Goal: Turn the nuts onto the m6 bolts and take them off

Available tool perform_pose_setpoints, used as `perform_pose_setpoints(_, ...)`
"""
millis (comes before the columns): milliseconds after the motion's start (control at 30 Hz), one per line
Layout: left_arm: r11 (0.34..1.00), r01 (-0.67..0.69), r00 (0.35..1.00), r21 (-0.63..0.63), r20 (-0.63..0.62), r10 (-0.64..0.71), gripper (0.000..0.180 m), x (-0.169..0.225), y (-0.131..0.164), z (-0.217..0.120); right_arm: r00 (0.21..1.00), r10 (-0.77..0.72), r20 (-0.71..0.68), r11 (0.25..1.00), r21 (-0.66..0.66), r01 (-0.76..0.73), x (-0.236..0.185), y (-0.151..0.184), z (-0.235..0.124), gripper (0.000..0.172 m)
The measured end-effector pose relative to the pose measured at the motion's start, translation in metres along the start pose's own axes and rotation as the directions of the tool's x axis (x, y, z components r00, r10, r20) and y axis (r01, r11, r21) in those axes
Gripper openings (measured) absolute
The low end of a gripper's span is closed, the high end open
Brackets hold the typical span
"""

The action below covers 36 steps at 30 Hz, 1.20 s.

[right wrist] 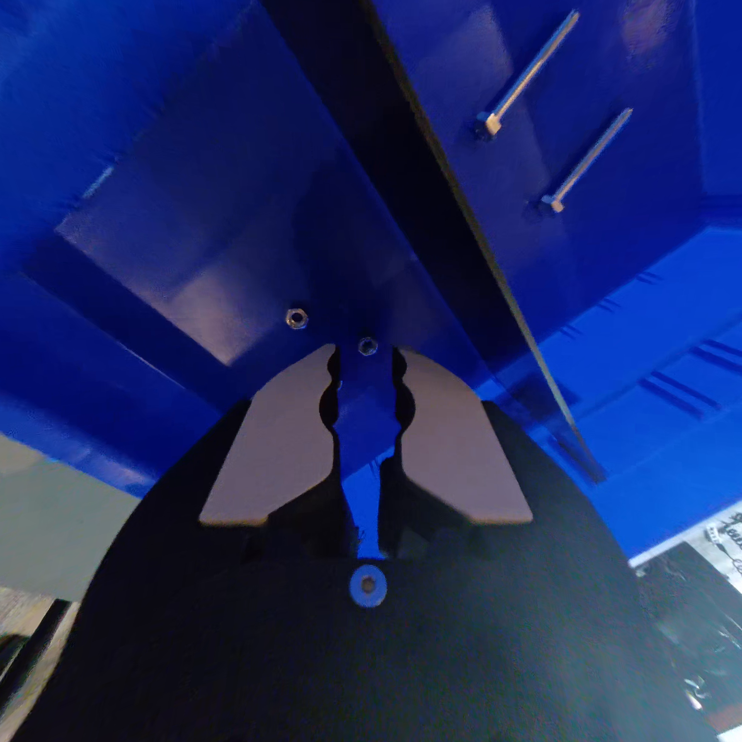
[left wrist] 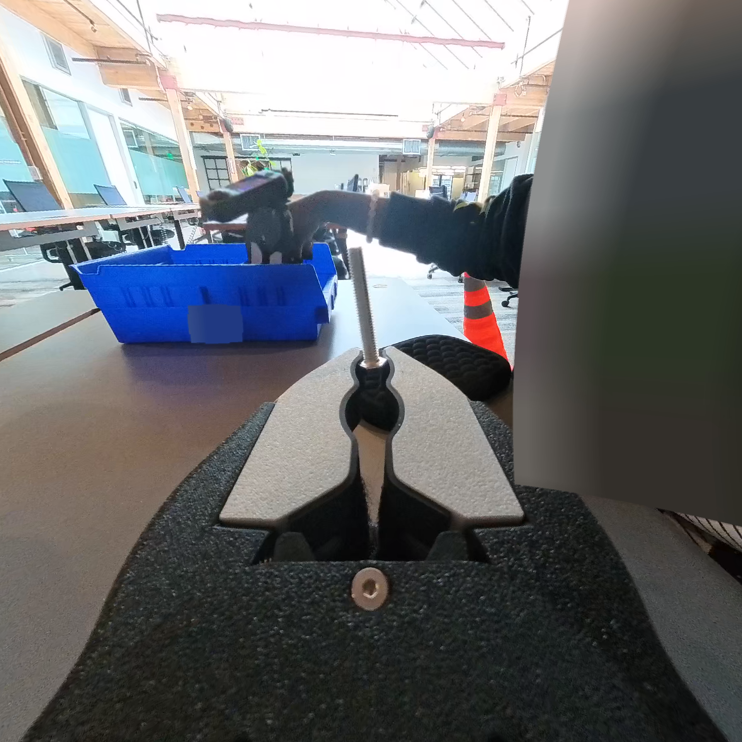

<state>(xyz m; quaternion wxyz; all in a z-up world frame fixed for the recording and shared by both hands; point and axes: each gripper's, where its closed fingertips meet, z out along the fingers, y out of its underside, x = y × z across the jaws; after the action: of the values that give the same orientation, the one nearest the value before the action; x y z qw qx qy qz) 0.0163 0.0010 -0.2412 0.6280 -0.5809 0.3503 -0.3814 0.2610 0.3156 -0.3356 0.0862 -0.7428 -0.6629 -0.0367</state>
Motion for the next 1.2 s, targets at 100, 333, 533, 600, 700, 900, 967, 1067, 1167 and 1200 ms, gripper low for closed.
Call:
perform_pose_setpoints(100,1.0,-0.003,1.0,0.0,0.012,0.003,0.006,-0.001,0.0,0.0,0.997,0.041,-0.072,0.994,0.105,-0.033,0.004,-0.017,-0.03,0.021)
perform_pose_setpoints(333,1.0,0.004,0.999,0.011,0.042,-0.005,0.006,-0.006,-0.001,0.0,0.997,-0.069,-0.017,0.656,0.753,0.058,-0.121,-0.155,-0.16,0.025)
perform_pose_setpoints(533,1.0,-0.006,0.999,0.01,0.045,0.005,0.006,-0.005,-0.001,0.0,0.906,-0.396,0.147,0.417,0.908,0.035,-0.282,-0.222,-0.182,0.027)
perform_pose_setpoints(600,1.0,-0.009,0.999,0.009,0.044,0.008,0.006,-0.005,-0.001,0.0,0.882,-0.436,0.177,0.431,0.902,0.032,-0.305,-0.234,-0.167,0.027)
perform_pose_setpoints(700,1.0,-0.011,0.999,0.009,0.041,0.01,0.006,-0.004,-0.001,0.0,0.845,-0.475,0.245,0.435,0.901,-0.017,-0.323,-0.246,-0.159,0.024)
perform_pose_setpoints(900,1.0,-0.01,0.999,0.013,0.042,0.009,0.006,-0.005,-0.002,-0.001,0.823,-0.512,0.245,0.41,0.912,-0.016,-0.332,-0.254,-0.158,0.013)
perform_pose_setpoints(967,1.0,-0.01,0.999,0.014,0.043,0.009,0.006,-0.005,-0.002,-0.002,0.825,-0.519,0.225,0.401,0.916,0.003,-0.333,-0.255,-0.157,0.008)
perform_pose_setpoints(1067,1.0,-0.002,0.999,0.027,0.048,0.001,0.006,-0.006,-0.004,-0.002,0.835,-0.52,0.179,0.365,0.931,0.028,-0.332,-0.257,-0.159,0.005)
perform_pose_setpoints(1167,0.999,0.001,0.998,0.041,0.061,-0.004,0.026,-0.008,-0.007,-0.004,0.857,-0.494,0.144,0.34,0.939,0.039,-0.323,-0.258,-0.167,0.005)
perform_pose_setpoints(1200,1.0,0.001,0.998,0.027,0.067,-0.003,0.037,-0.008,-0.005,-0.003,0.871,-0.474,0.128,0.342,0.938,0.049,-0.313,-0.257,-0.172,0.005)
